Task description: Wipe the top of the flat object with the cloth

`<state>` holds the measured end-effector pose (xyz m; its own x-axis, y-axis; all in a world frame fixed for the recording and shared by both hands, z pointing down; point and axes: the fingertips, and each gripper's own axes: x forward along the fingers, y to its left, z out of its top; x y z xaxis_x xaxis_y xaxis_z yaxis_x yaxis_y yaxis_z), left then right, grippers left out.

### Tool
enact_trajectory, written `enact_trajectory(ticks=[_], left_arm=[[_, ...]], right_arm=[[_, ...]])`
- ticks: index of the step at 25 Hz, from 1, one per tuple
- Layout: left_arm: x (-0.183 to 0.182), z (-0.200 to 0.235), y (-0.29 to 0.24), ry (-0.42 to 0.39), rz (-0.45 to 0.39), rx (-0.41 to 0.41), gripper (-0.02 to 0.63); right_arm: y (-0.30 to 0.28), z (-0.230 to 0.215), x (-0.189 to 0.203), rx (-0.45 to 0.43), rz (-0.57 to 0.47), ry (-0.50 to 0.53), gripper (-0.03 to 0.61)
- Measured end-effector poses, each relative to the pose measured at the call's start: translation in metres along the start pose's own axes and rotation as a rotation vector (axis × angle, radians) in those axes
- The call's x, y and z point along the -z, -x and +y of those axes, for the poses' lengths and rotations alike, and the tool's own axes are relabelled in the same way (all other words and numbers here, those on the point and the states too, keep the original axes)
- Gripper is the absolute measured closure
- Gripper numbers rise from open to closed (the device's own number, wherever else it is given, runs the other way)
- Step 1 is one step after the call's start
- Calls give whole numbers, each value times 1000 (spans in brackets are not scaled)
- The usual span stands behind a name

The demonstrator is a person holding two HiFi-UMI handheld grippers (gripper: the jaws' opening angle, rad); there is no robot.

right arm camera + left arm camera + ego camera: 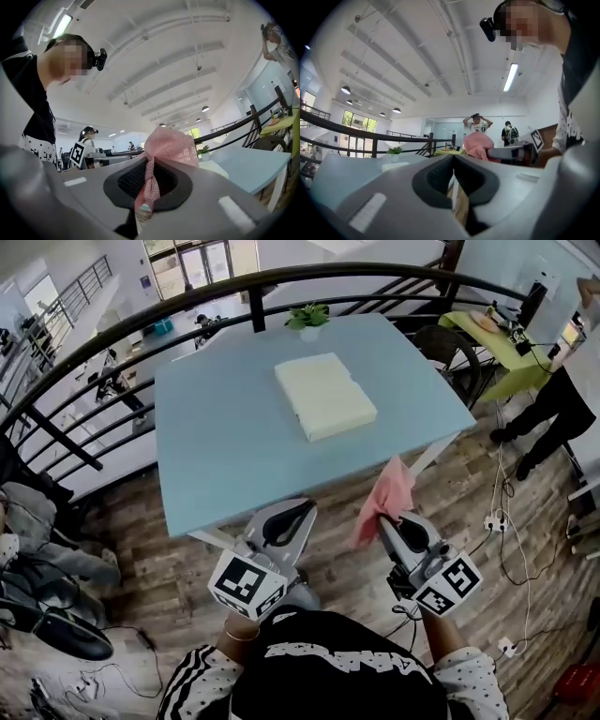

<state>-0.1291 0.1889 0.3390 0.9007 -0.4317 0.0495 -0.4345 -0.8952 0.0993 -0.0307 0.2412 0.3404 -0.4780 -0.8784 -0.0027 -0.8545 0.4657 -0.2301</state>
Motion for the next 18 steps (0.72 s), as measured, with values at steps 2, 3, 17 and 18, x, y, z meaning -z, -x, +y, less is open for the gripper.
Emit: enact_trajectory(ticks=[2, 3, 17, 18], left_arm=[[-3, 17, -6, -1, 6, -4, 614], [-6, 26, -9, -3, 1, -8, 614], [-26, 134, -31, -1, -45, -19, 614], [-25, 138, -33, 3, -42, -24, 614]], right_arm=[[-17, -6, -4, -2, 2, 2, 554], [-26, -9, -6, -2, 3, 1, 554], [-136, -38, -15, -38, 22, 19, 554], [-140, -41, -14, -40, 22, 17, 554]])
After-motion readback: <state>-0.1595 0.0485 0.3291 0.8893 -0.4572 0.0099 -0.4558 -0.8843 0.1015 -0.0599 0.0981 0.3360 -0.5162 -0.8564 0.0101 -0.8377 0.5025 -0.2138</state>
